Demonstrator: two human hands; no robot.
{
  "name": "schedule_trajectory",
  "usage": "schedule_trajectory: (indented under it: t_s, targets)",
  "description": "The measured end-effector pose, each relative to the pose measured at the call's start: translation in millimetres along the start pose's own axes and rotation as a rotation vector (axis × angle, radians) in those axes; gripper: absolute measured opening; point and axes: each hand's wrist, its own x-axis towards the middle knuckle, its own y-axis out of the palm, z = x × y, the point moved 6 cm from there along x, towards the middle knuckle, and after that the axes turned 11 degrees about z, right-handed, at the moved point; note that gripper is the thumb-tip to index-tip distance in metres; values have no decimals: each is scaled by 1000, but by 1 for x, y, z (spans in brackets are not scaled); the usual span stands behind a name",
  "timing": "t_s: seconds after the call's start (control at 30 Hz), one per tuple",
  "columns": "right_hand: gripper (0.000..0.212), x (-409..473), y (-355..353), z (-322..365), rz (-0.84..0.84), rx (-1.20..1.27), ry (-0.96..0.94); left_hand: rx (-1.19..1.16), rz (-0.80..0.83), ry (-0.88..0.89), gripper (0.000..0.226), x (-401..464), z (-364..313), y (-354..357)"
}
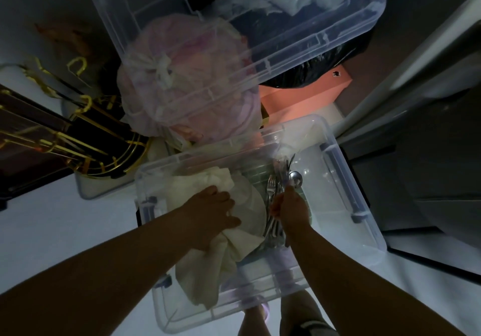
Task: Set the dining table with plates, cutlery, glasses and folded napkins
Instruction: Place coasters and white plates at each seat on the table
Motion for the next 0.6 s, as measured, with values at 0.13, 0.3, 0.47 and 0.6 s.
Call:
schedule_trajectory:
  t_s: [0.13, 0.3, 0.47, 0.6]
  targets:
    - [57, -1, -6, 3, 15, -18, -2, 110, -104, 20, 64, 2, -4, 0]
    - [43, -1, -9, 0, 46, -134, -54, 189, -424, 109, 57, -20, -4, 8]
    - [29, -12, 9, 5, 146, -344, -150, 144, -567, 217, 43, -18, -12, -5]
    - [29, -16, 29, 21, 202, -565, -343, 160, -626, 236, 29, -18, -8, -3]
